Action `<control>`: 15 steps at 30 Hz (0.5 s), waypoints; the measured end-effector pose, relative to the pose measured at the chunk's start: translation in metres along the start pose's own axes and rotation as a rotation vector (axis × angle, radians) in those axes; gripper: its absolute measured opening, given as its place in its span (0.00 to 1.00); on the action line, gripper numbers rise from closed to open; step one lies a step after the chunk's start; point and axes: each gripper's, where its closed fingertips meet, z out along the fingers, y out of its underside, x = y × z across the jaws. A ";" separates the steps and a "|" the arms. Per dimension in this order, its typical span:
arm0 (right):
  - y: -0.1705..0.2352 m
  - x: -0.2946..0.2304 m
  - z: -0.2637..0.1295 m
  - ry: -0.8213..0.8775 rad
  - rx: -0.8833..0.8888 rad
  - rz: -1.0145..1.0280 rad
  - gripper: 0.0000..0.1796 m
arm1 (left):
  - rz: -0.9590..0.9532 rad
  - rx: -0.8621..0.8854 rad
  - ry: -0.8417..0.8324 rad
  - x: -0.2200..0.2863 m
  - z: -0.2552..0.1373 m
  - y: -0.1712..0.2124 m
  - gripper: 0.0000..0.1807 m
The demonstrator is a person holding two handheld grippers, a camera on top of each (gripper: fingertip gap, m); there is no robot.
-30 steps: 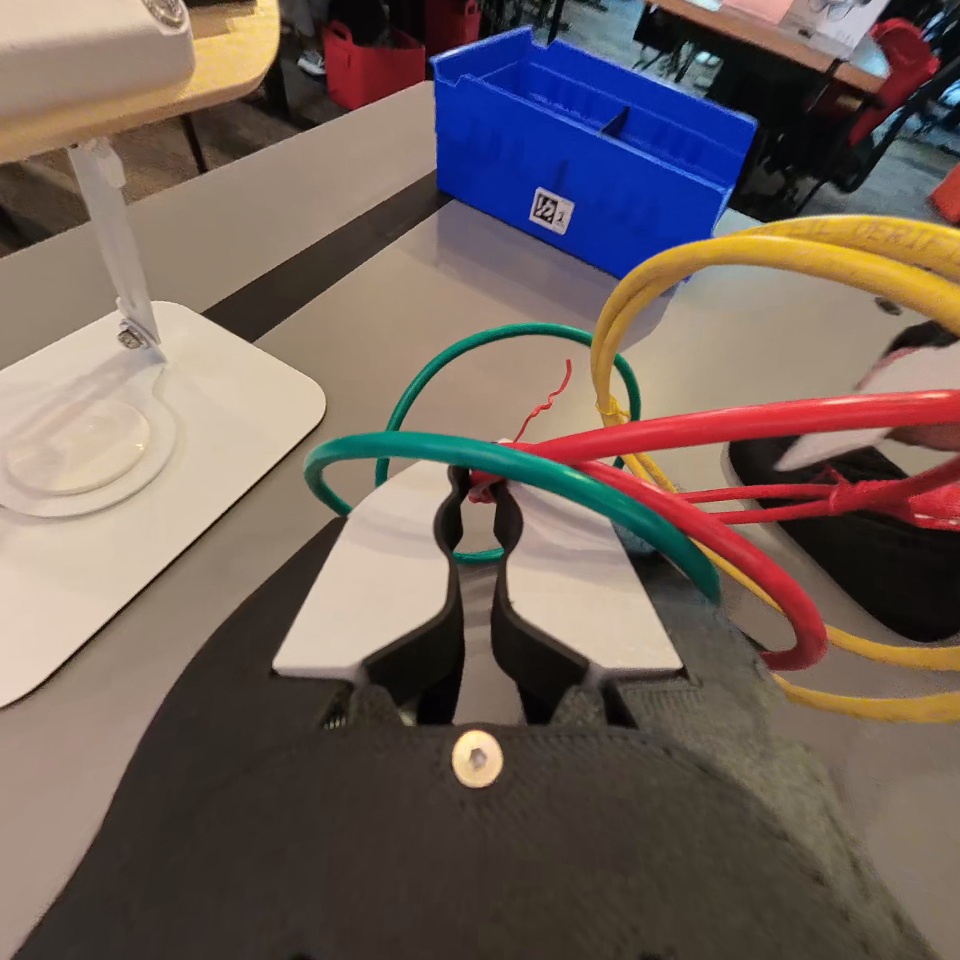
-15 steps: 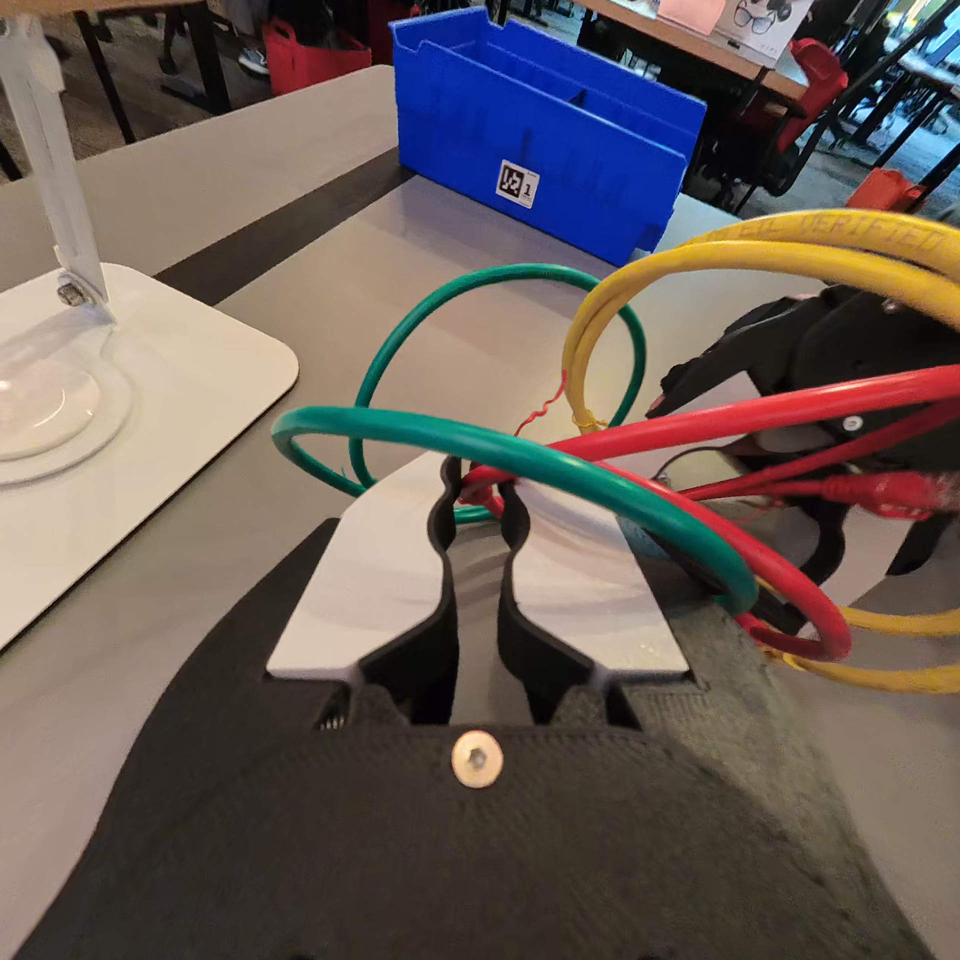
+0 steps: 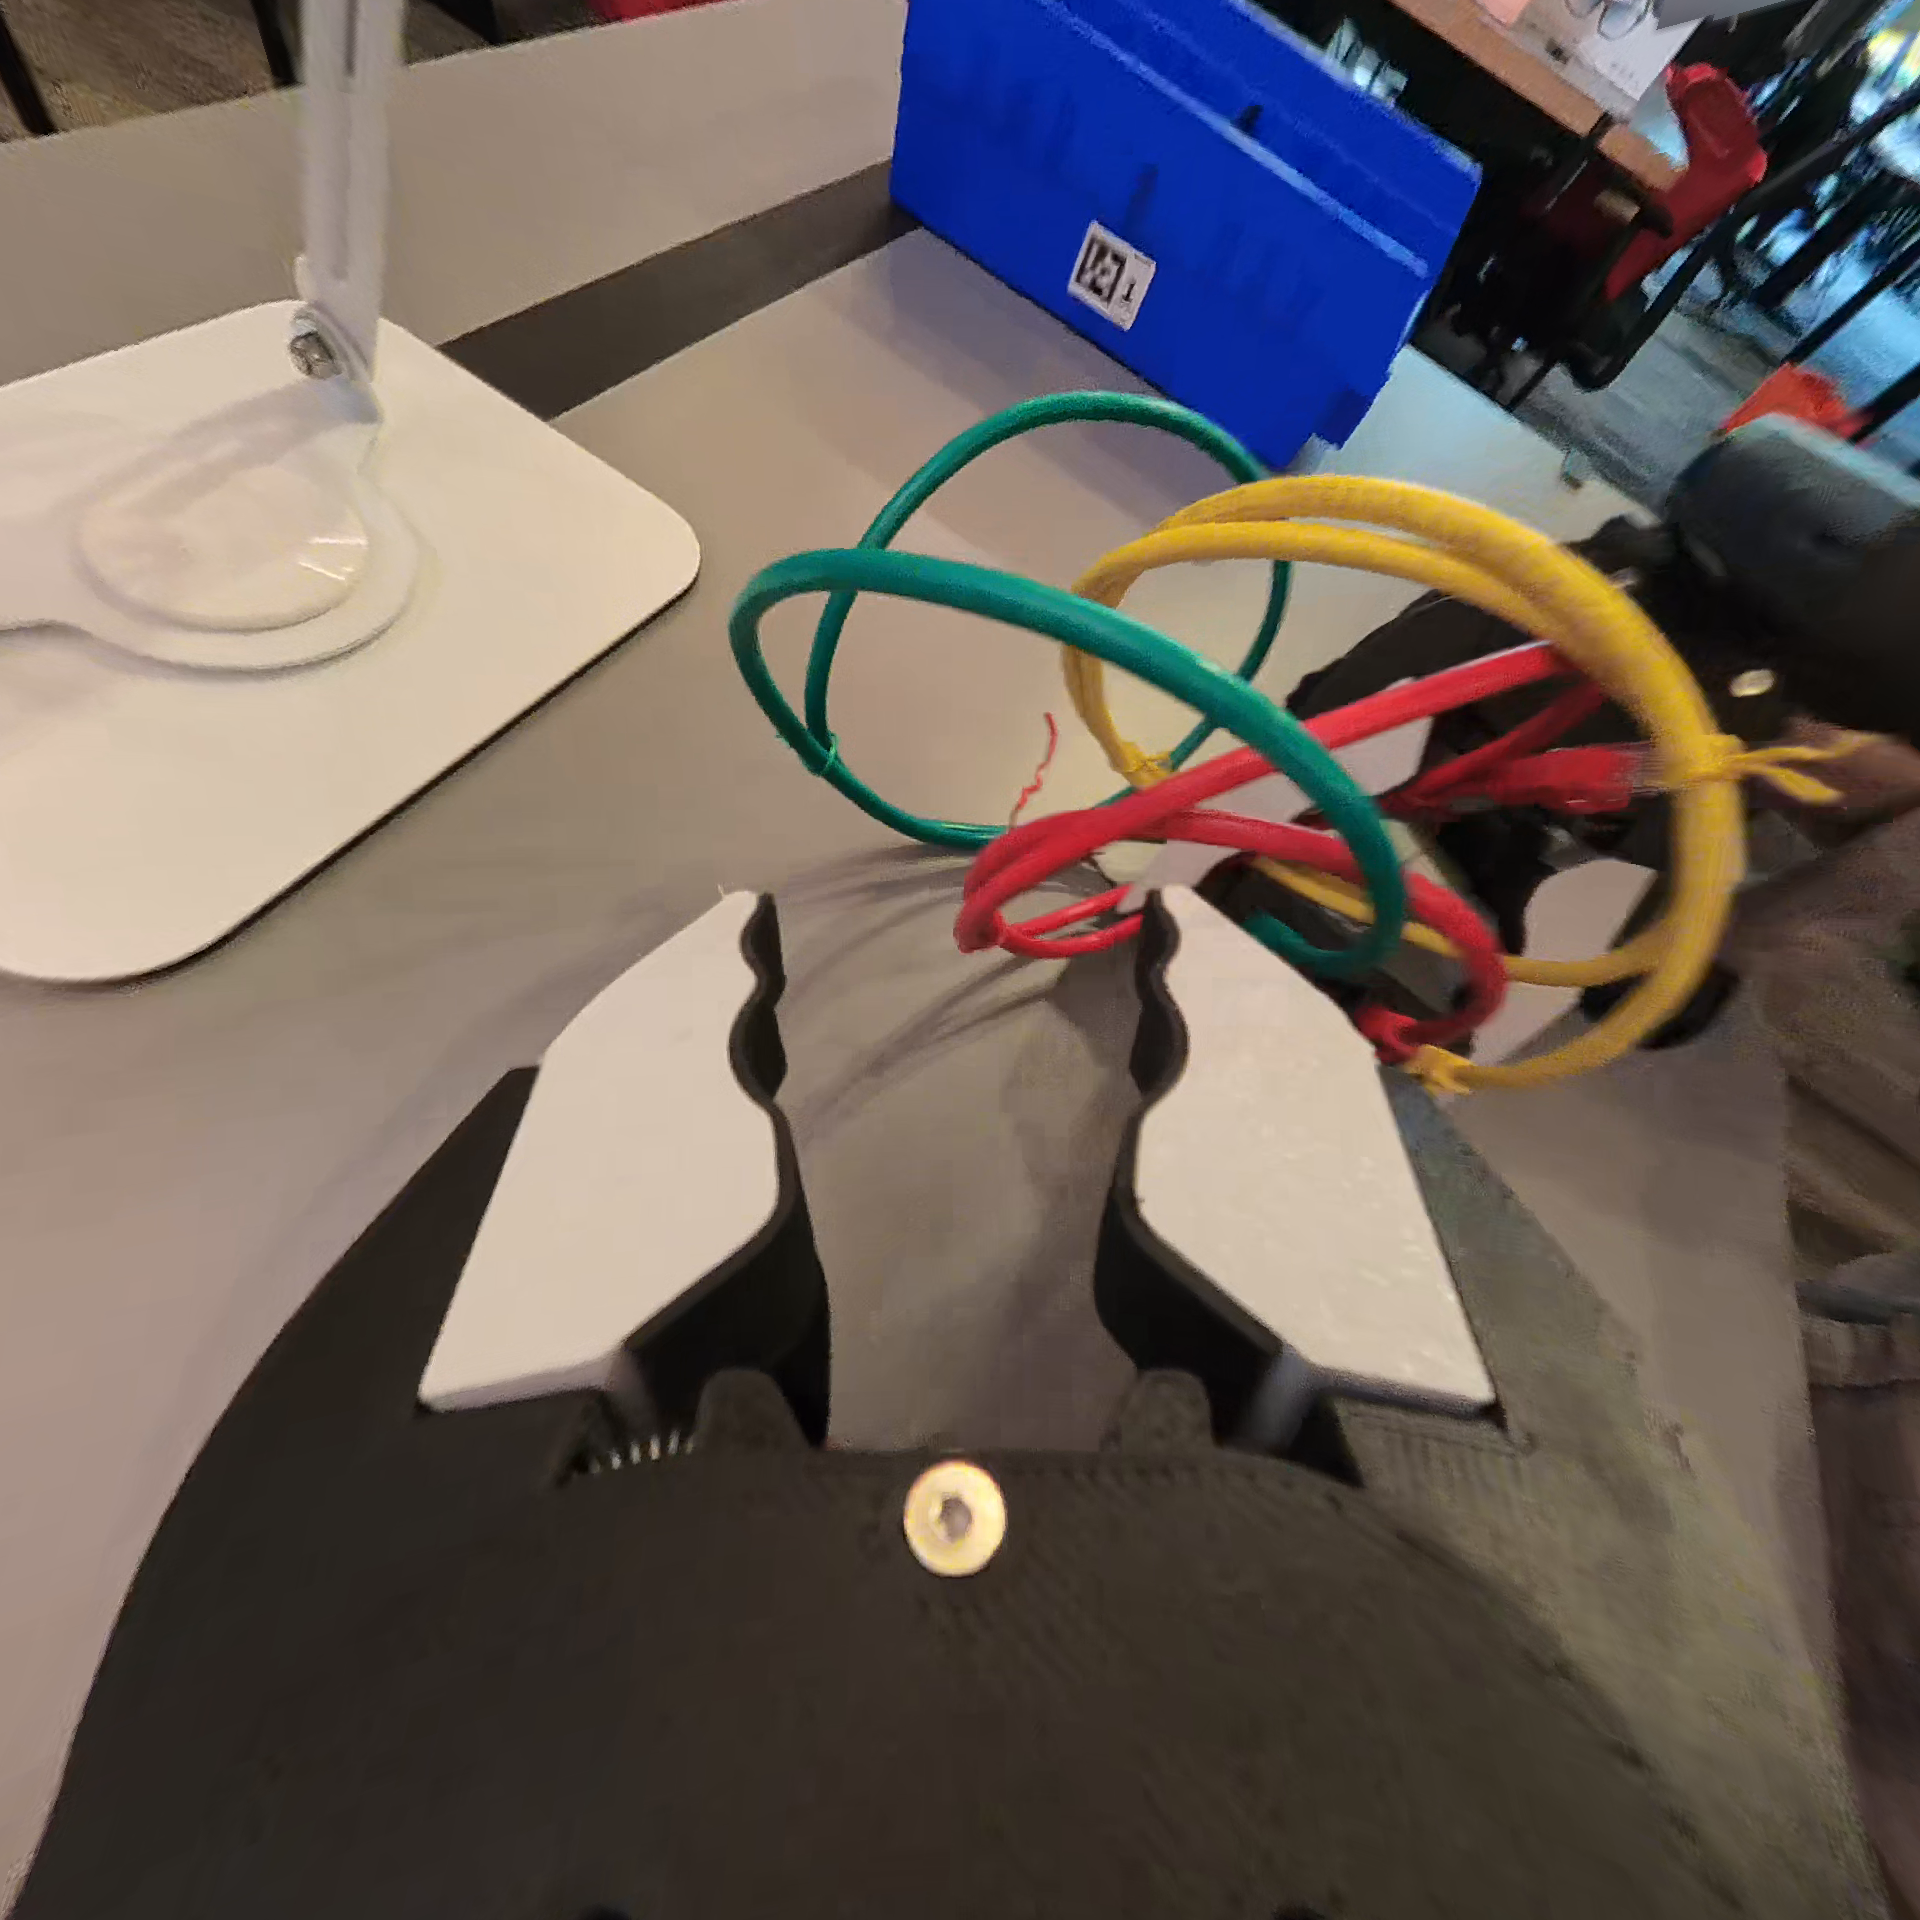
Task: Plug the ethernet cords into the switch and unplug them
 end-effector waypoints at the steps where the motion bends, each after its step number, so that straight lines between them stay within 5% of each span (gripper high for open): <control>1: 0.000 0.001 0.001 0.000 0.008 0.012 0.63 | -0.019 0.013 0.018 0.004 -0.009 -0.001 0.38; 10: -0.003 0.002 0.009 -0.019 -0.045 0.009 0.60 | -0.113 -0.005 0.117 0.037 -0.021 0.033 0.37; 15: 0.000 0.001 0.006 0.013 -0.077 0.021 0.58 | -0.321 0.141 0.386 0.062 -0.026 0.017 0.44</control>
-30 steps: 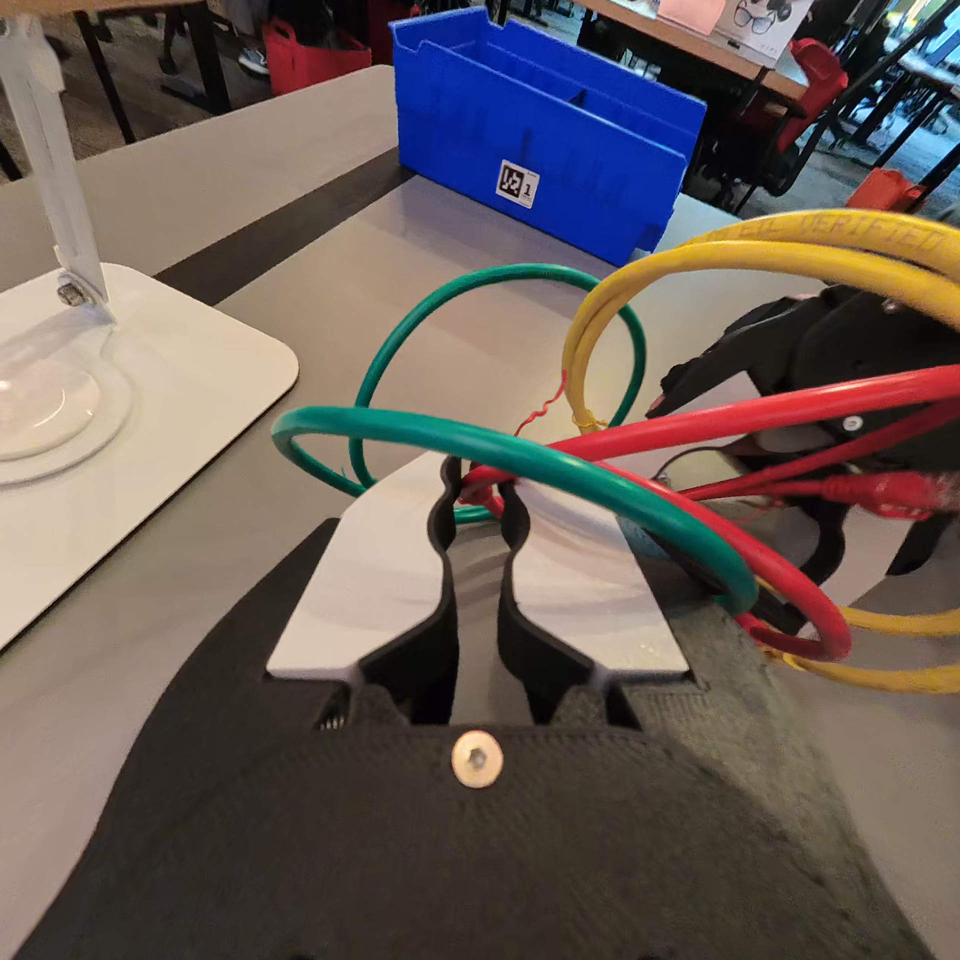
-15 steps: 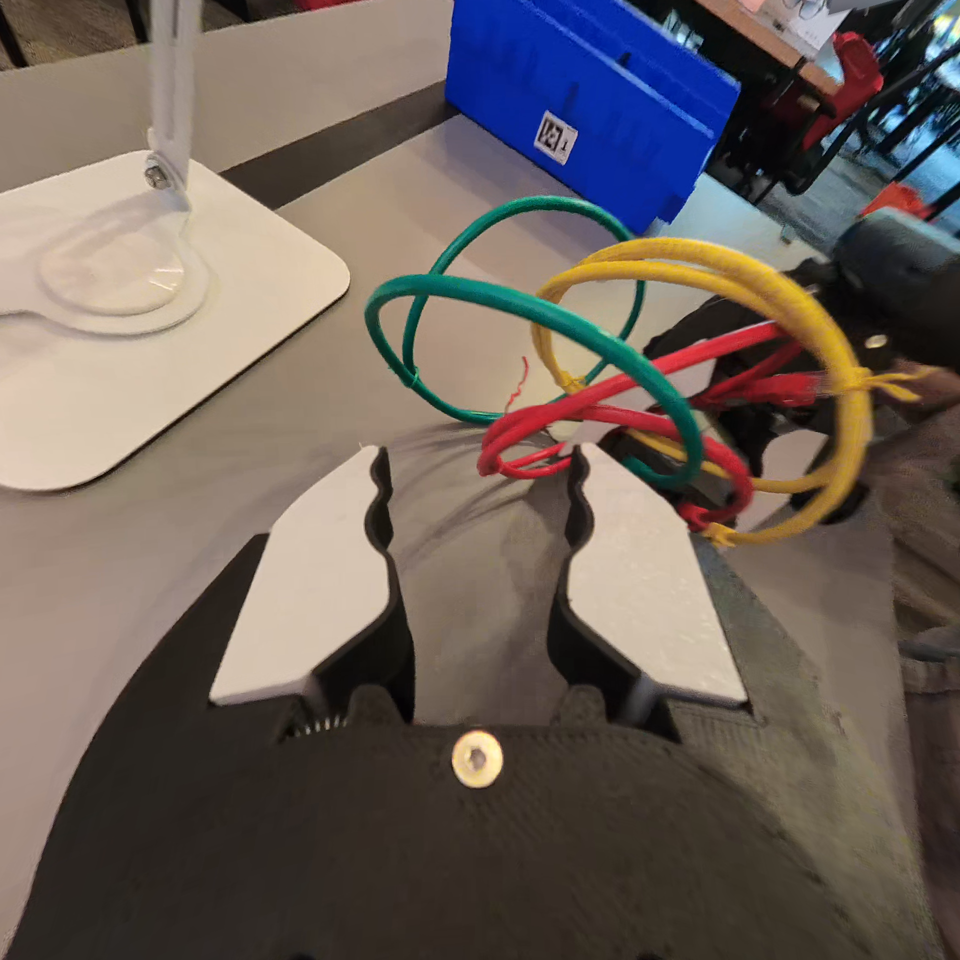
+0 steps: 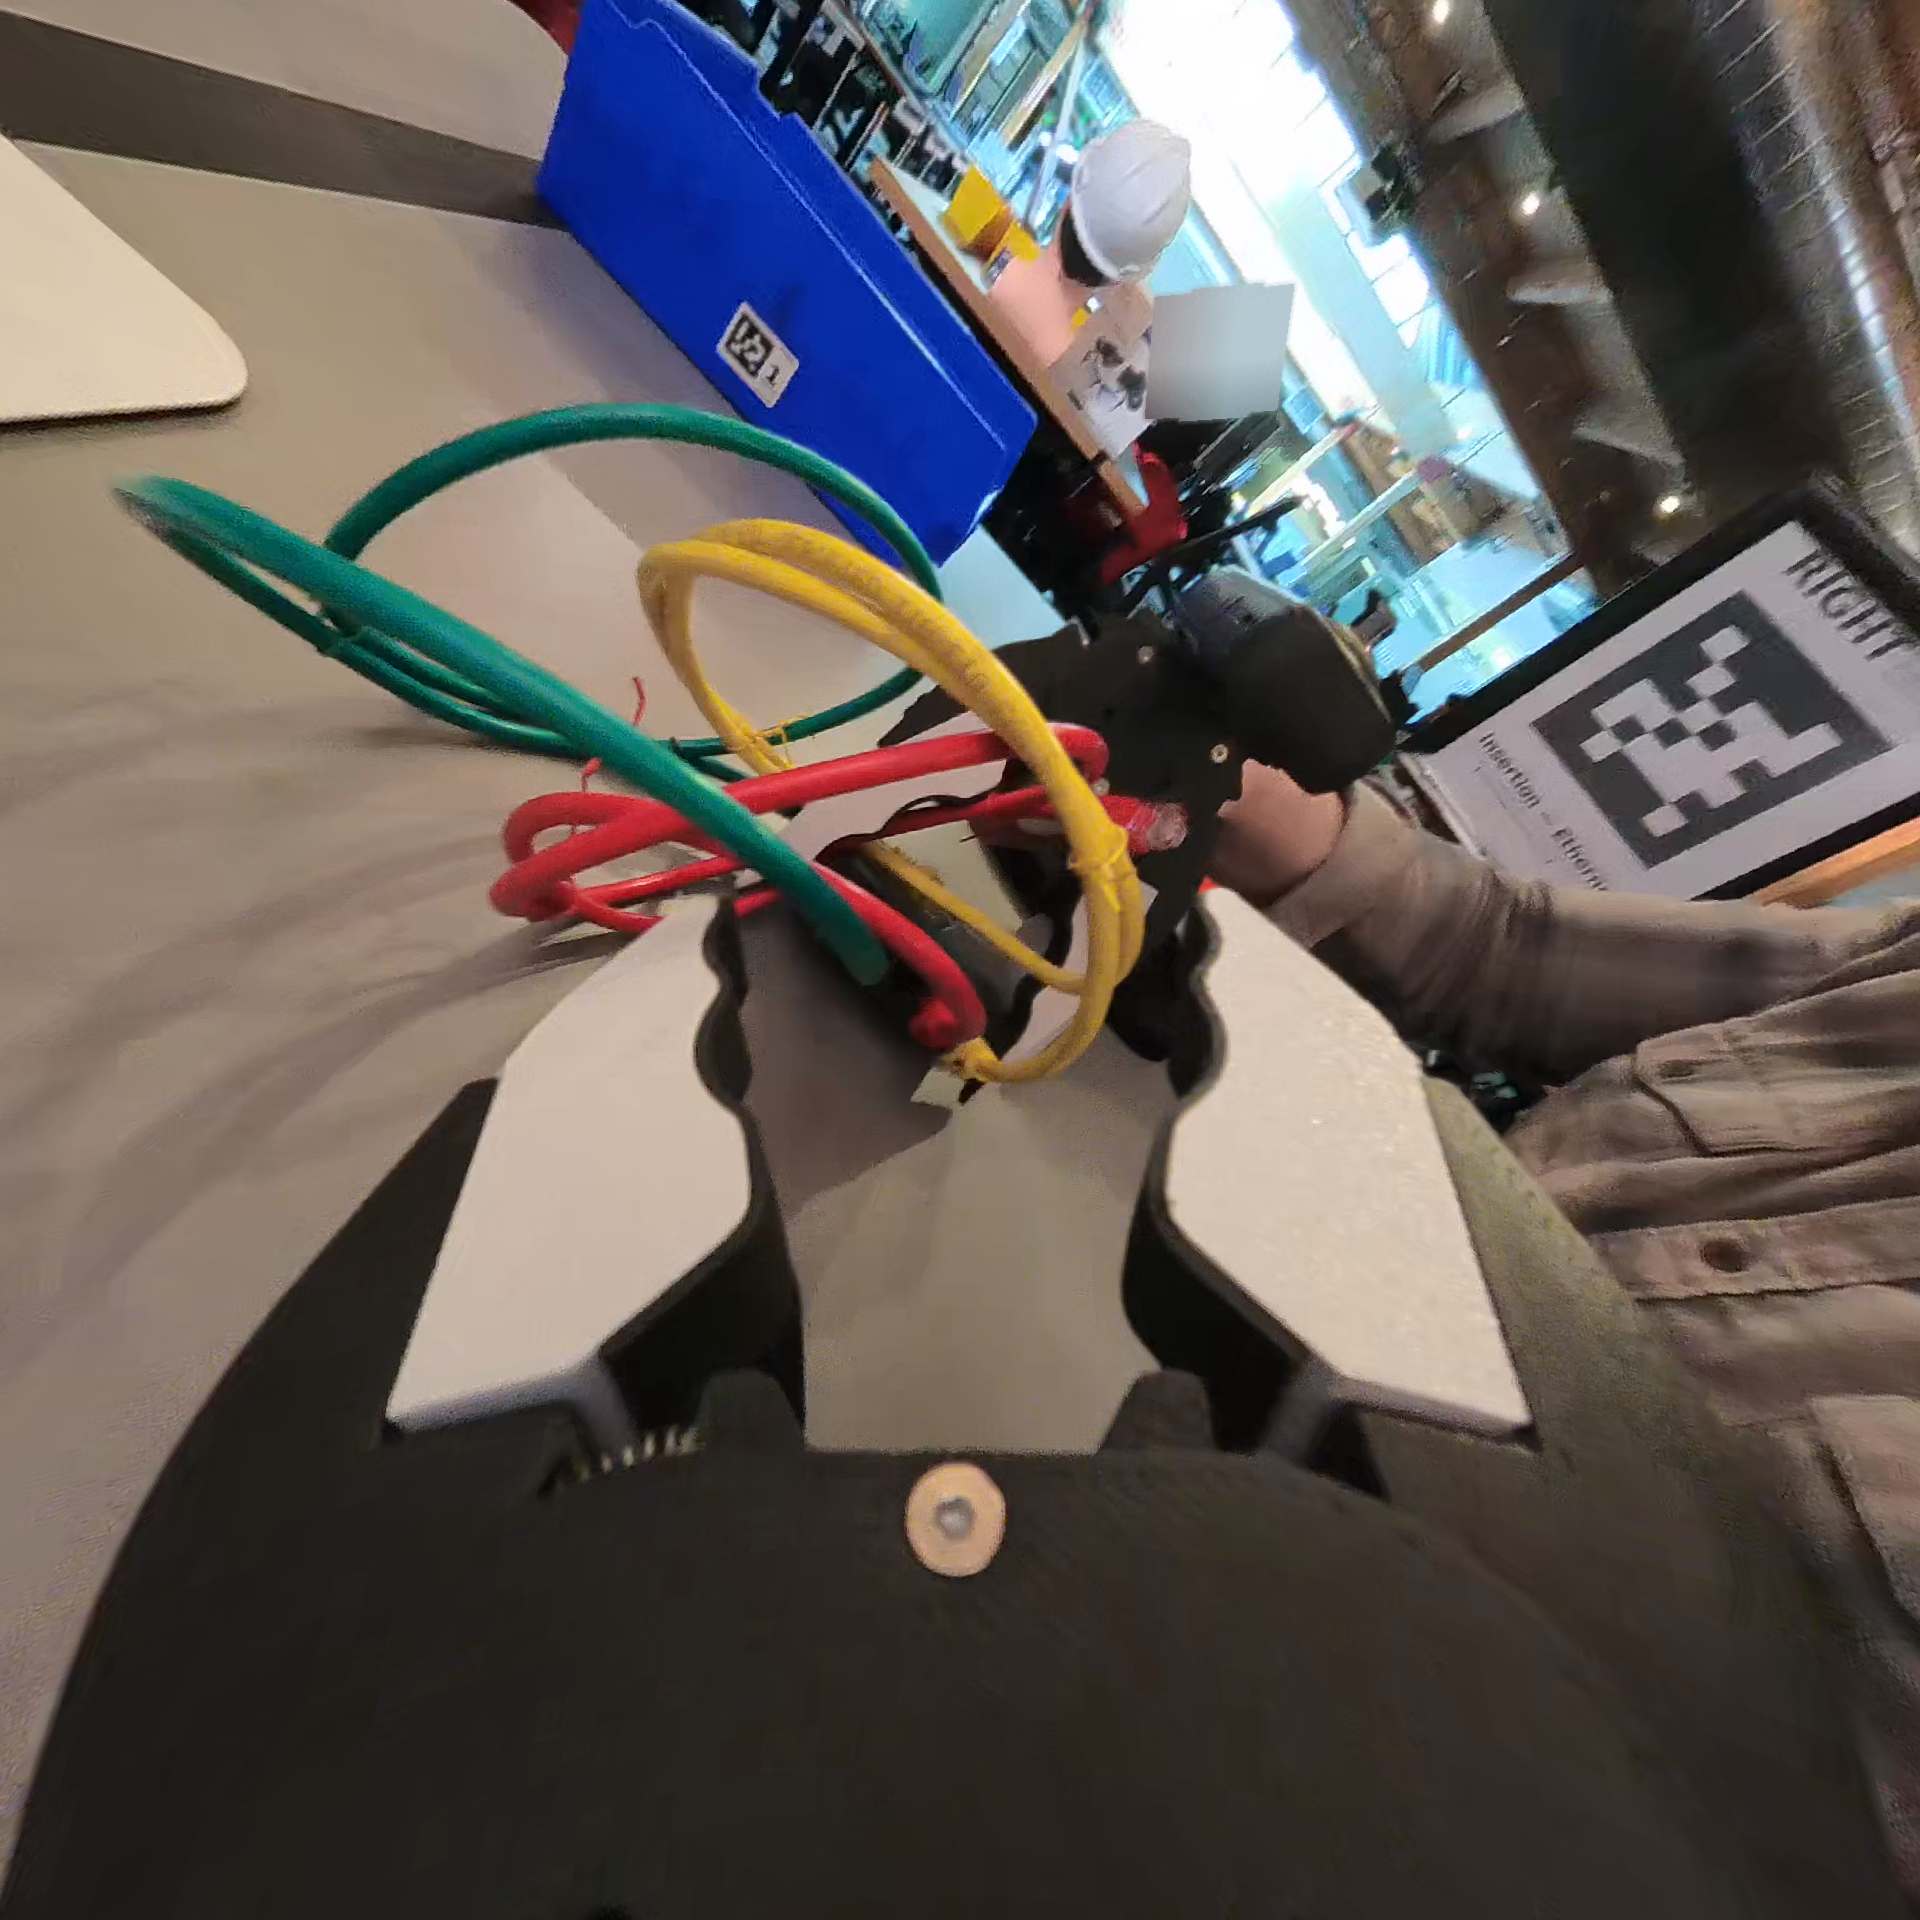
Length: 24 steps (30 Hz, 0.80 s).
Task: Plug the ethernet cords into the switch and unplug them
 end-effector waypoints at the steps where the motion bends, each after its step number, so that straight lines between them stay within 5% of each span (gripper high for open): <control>1: 0.001 0.000 0.000 0.010 -0.011 0.007 0.58 | -0.004 -0.010 0.013 0.003 0.004 0.003 0.47; 4: 0.001 0.001 0.001 0.038 -0.048 0.025 0.59 | 0.017 -0.124 -0.008 0.011 0.024 0.026 0.60; 7: 0.000 0.001 0.003 0.053 -0.071 0.038 0.59 | 0.007 -0.114 -0.100 0.004 0.038 0.028 0.51; 13: -0.002 0.002 0.002 0.072 -0.065 0.057 0.60 | -0.025 -0.074 -0.195 -0.019 0.044 0.029 0.16; 18: -0.010 0.001 -0.030 0.132 0.045 0.045 0.71 | -0.047 -0.024 -0.190 -0.026 0.042 0.024 0.09; 20: -0.014 -0.008 -0.053 0.115 0.144 0.064 0.63 | -0.031 0.010 -0.193 -0.027 0.039 0.020 0.08; 24: 0.002 -0.025 -0.071 0.081 0.205 0.166 0.64 | -0.043 0.045 -0.151 -0.024 0.039 0.016 0.07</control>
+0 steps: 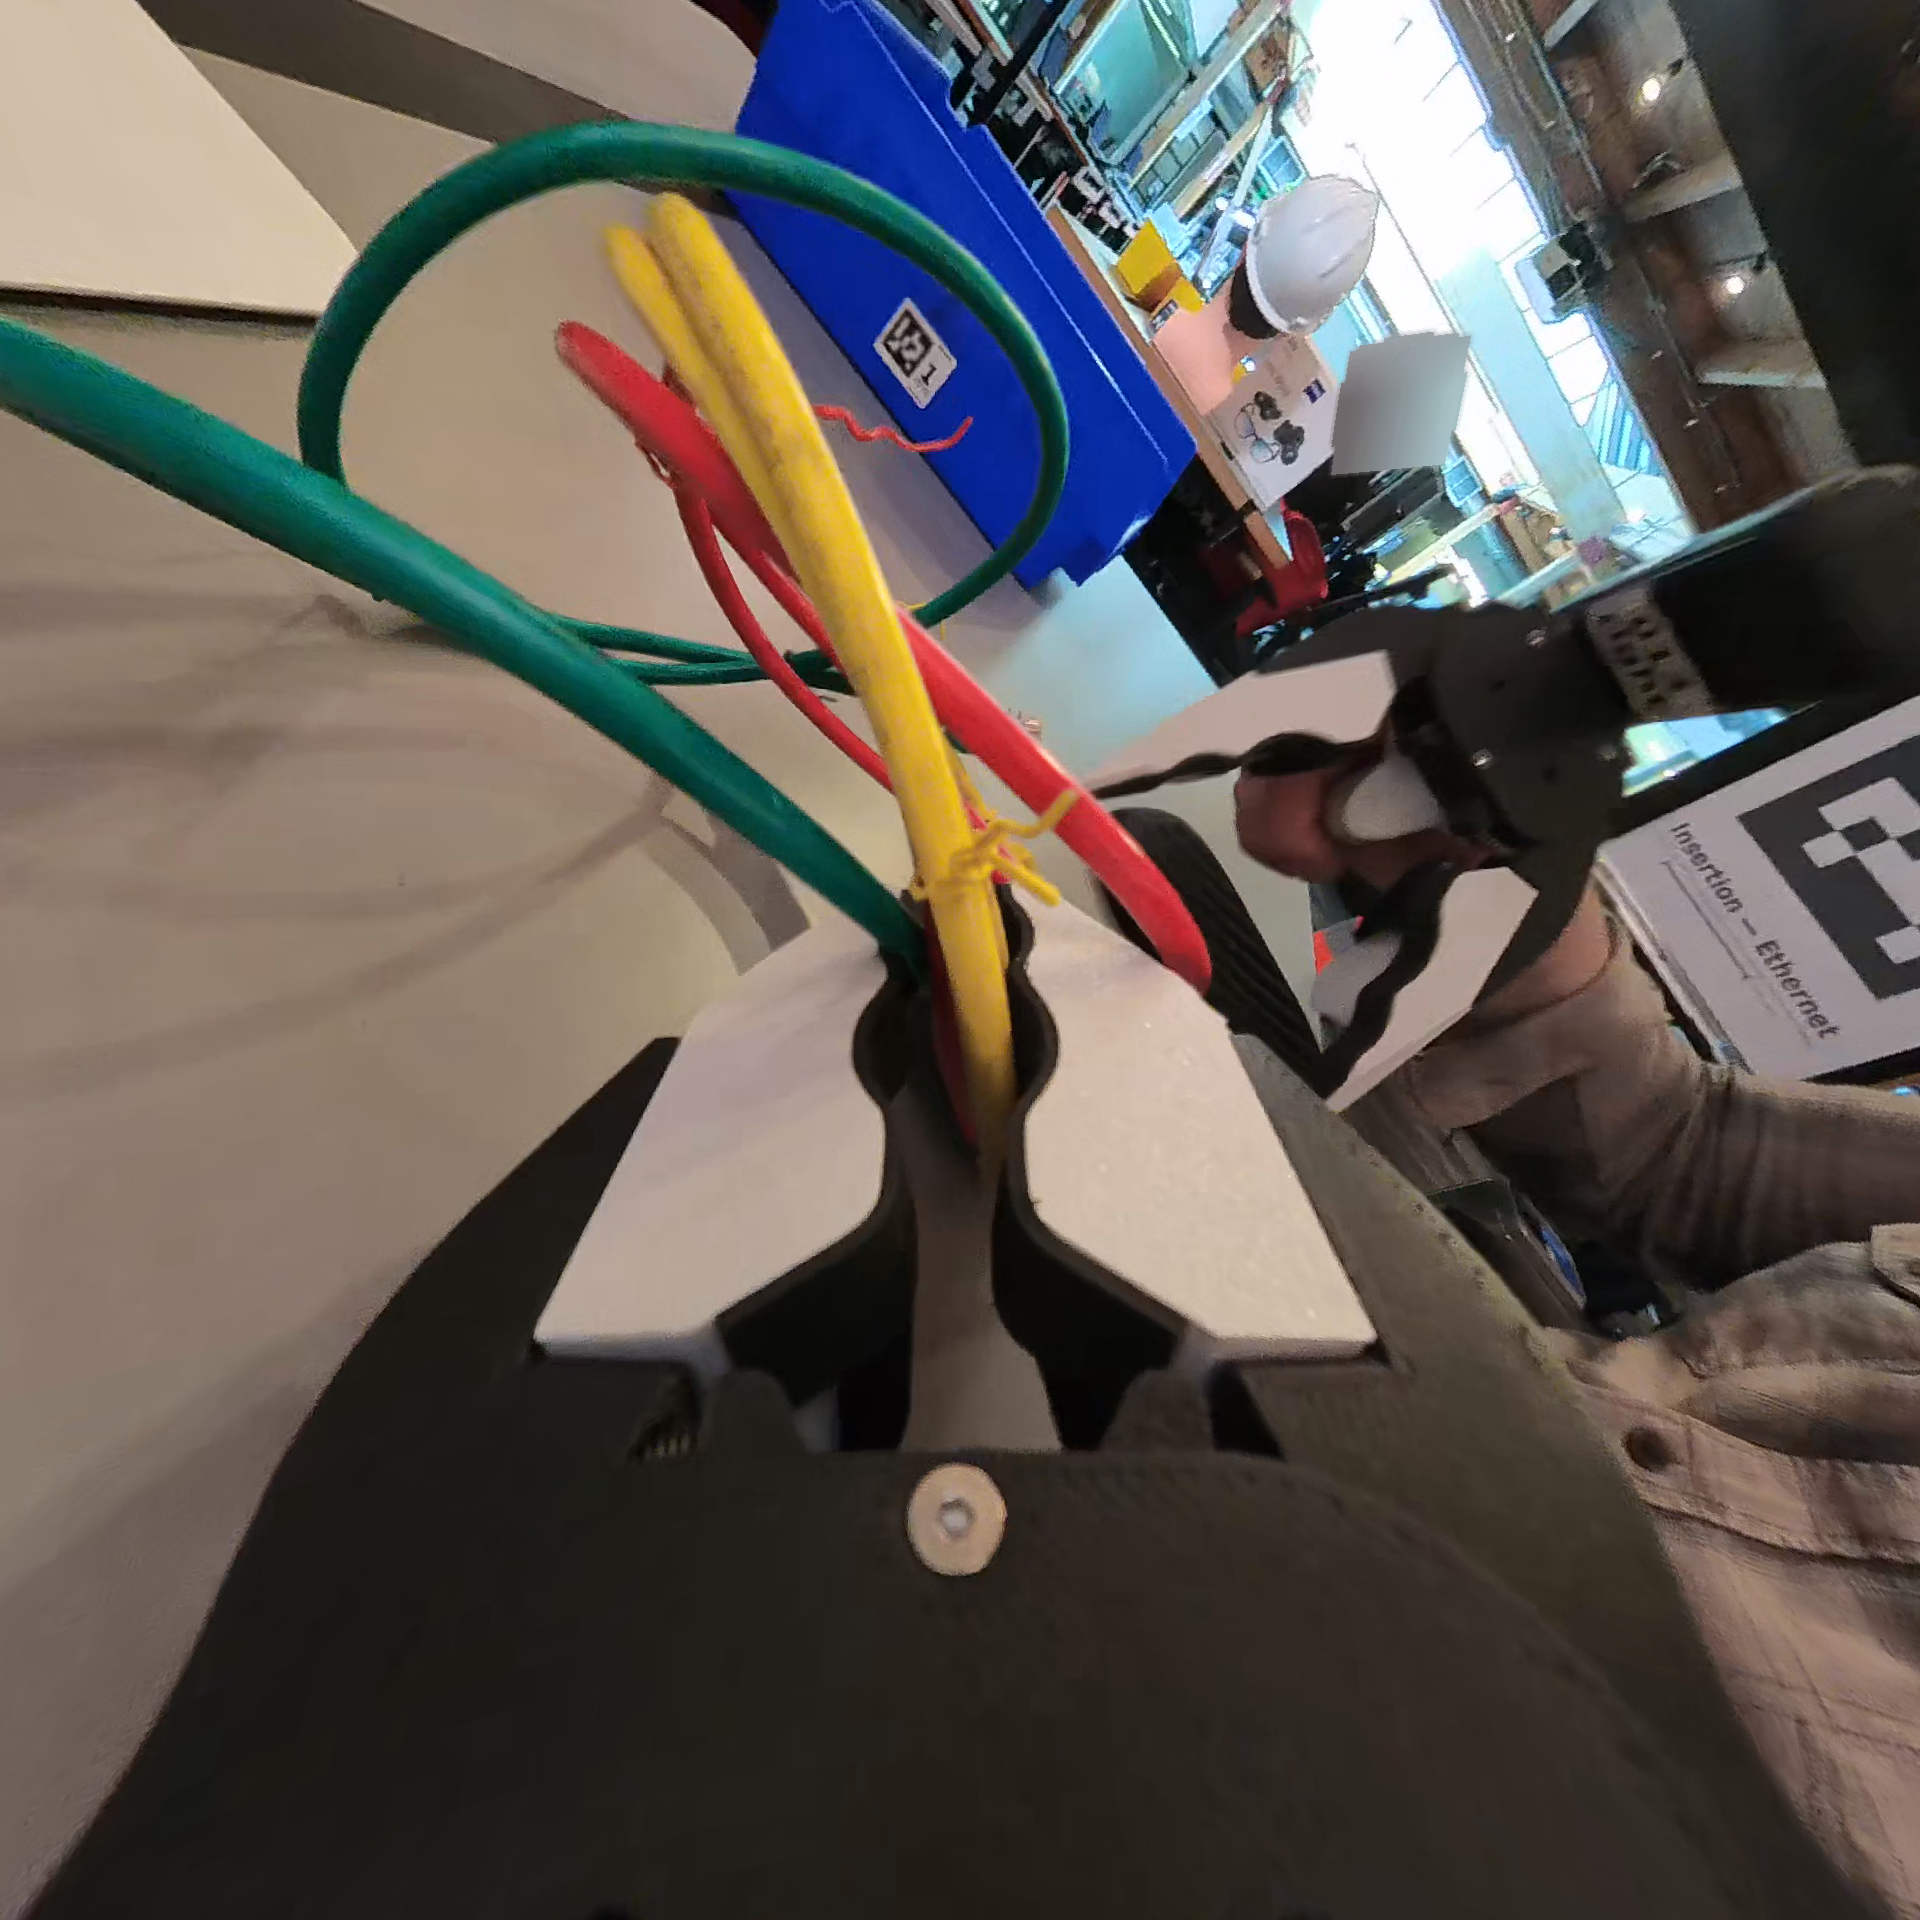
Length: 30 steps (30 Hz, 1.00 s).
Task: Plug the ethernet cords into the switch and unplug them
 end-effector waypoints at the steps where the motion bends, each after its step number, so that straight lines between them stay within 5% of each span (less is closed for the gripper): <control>1: 0.005 -0.005 0.005 -0.023 0.002 0.022 0.67 | -0.005 0.004 0.003 0.000 0.001 -0.001 0.07; 9: -0.007 0.002 0.035 0.051 0.008 0.032 0.67 | -0.021 0.033 -0.014 -0.003 0.002 -0.005 0.06; 12: 0.000 0.000 0.041 0.018 -0.051 0.034 0.60 | -0.016 0.041 -0.025 -0.004 0.002 -0.005 0.06; 20: -0.001 0.027 0.057 0.122 -0.111 0.037 0.73 | -0.058 0.072 -0.031 -0.012 -0.002 -0.007 0.06; 26: 0.007 0.030 0.077 0.067 -0.155 0.004 0.69 | -0.062 0.067 -0.020 -0.015 -0.002 -0.003 0.06; 30: 0.001 0.031 0.086 0.027 -0.115 0.021 0.57 | -0.052 0.074 -0.010 -0.010 -0.001 -0.007 0.06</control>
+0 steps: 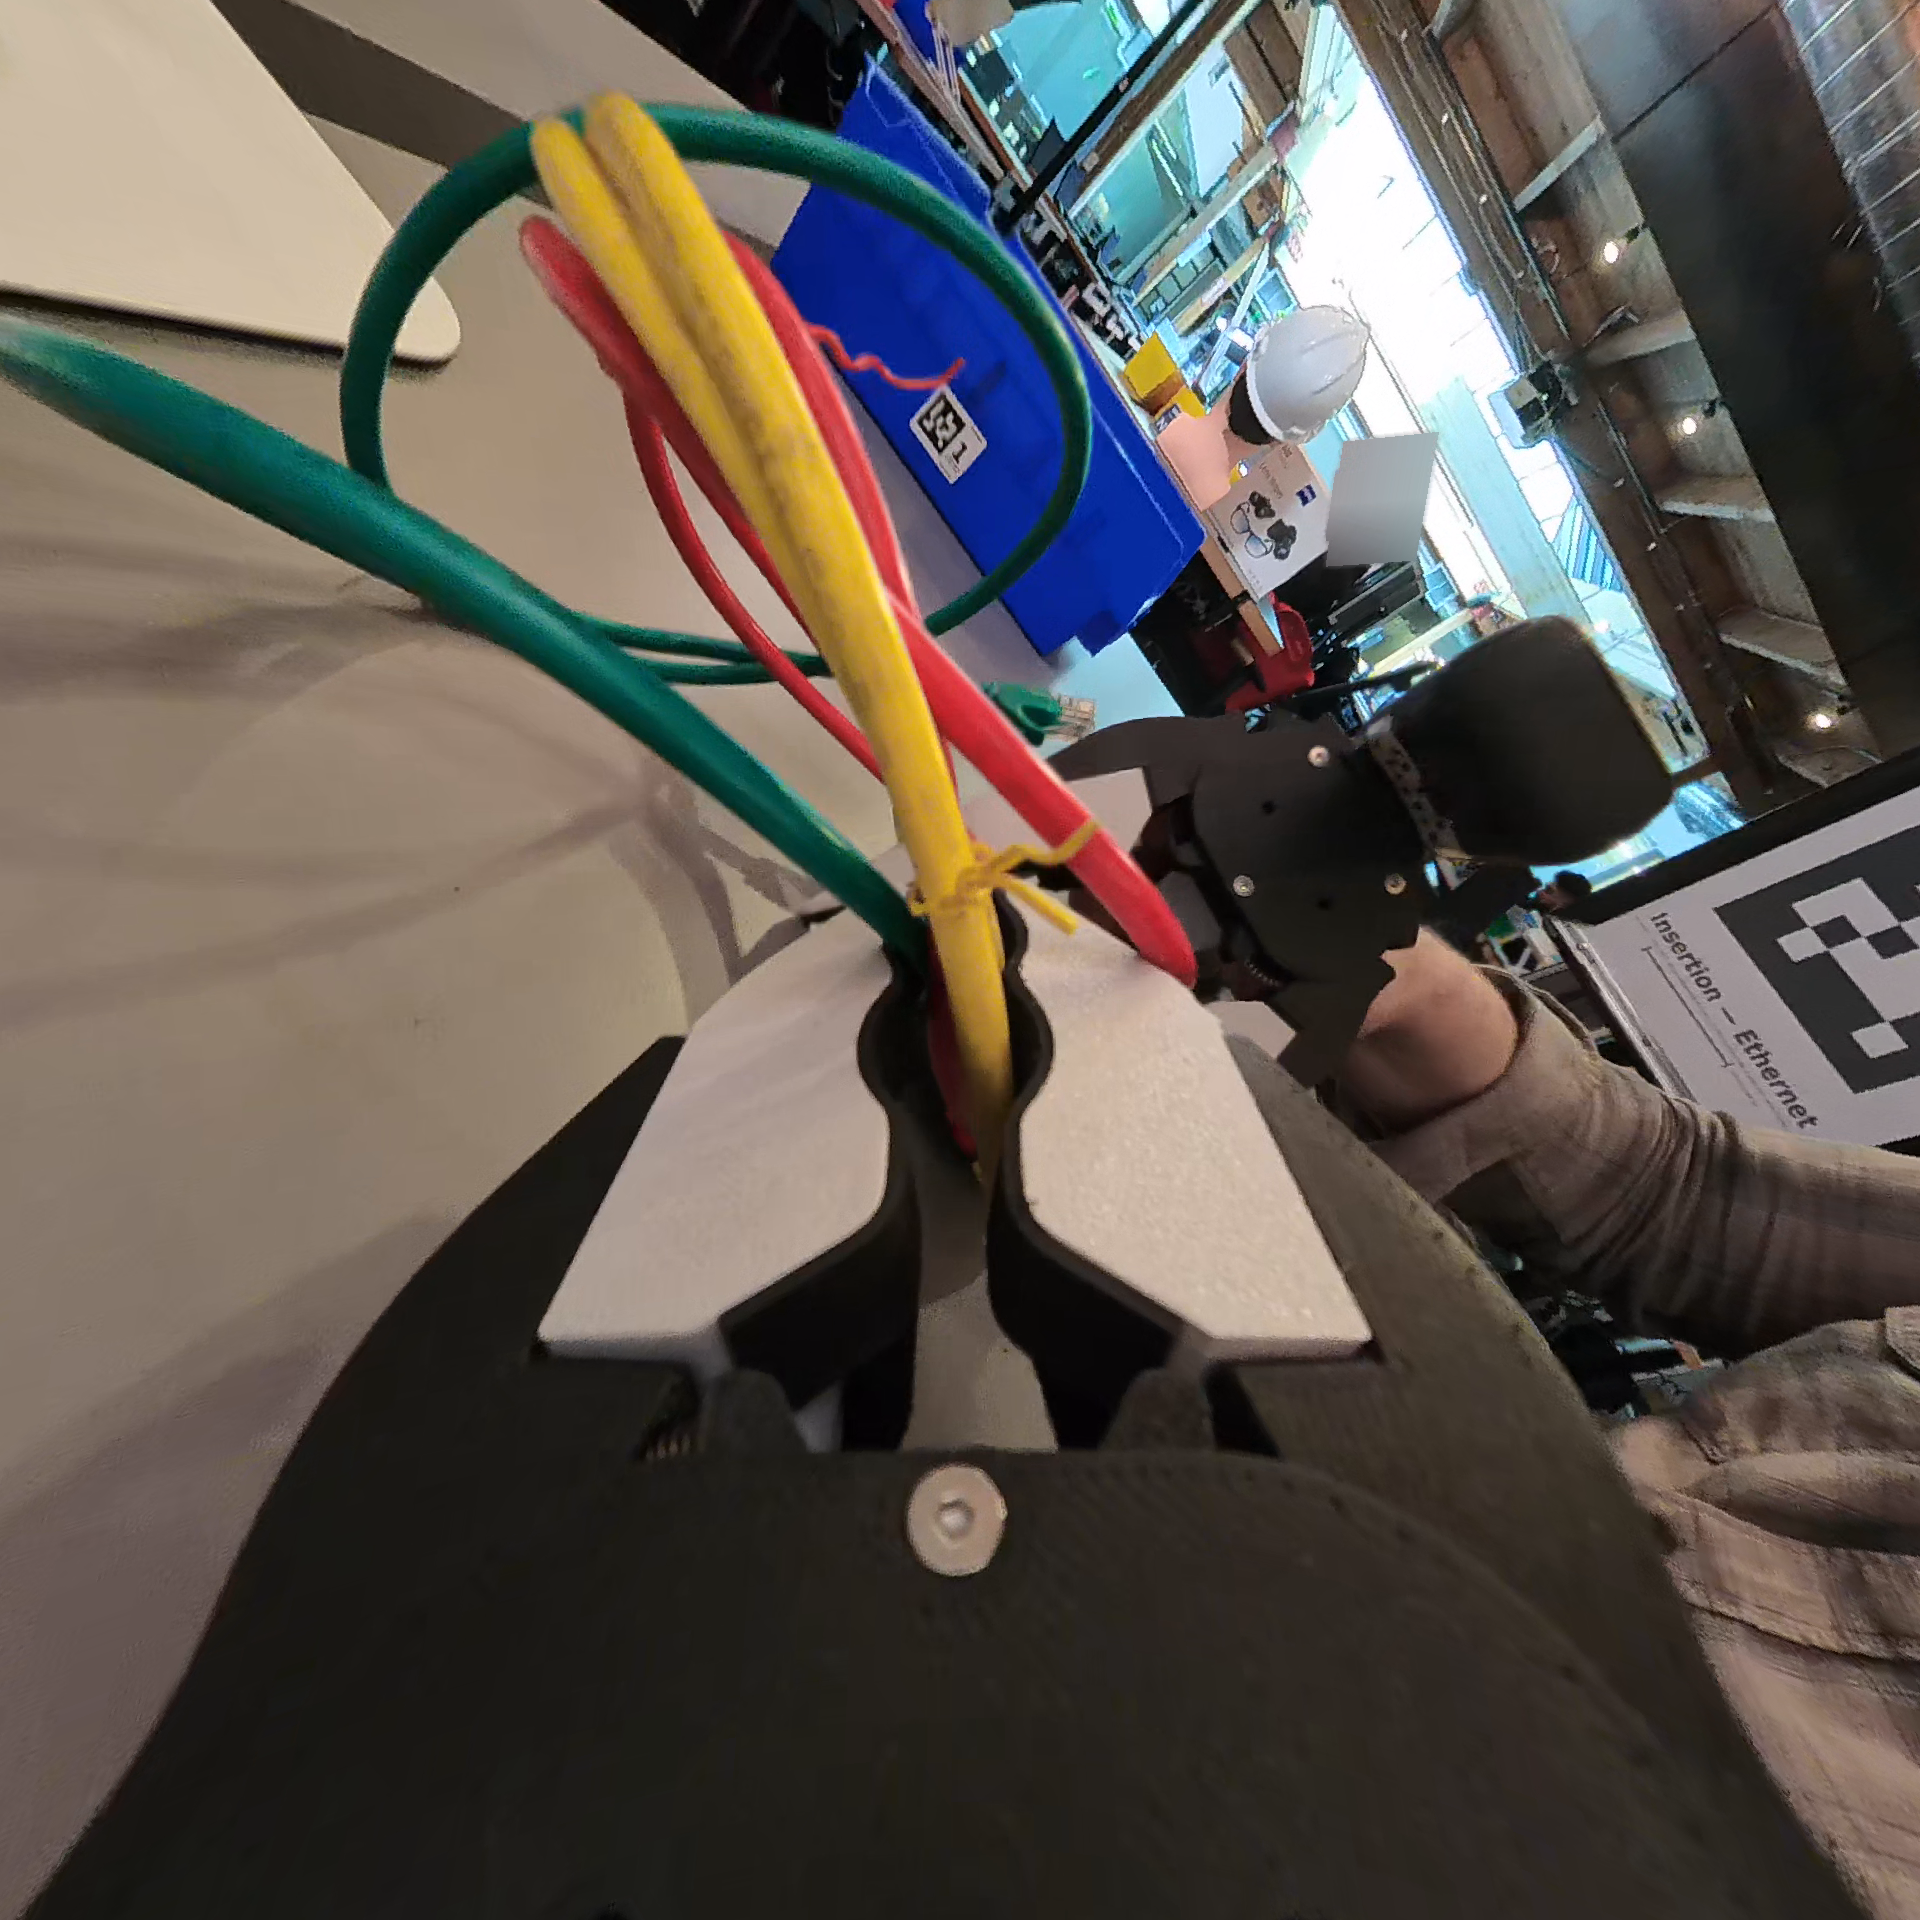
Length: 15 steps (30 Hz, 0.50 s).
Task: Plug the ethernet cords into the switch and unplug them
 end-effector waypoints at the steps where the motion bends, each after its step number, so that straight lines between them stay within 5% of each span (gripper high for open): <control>1: 0.000 0.001 0.000 -0.003 -0.002 -0.005 0.57 | 0.005 -0.002 0.000 0.000 0.000 0.000 0.06; 8: -0.014 0.001 -0.006 0.018 0.147 0.031 0.56 | 0.026 -0.009 0.047 0.012 0.001 -0.014 0.10; 15: -0.041 0.004 -0.034 -0.030 0.380 0.137 0.56 | 0.082 -0.011 0.103 0.040 -0.001 -0.043 0.30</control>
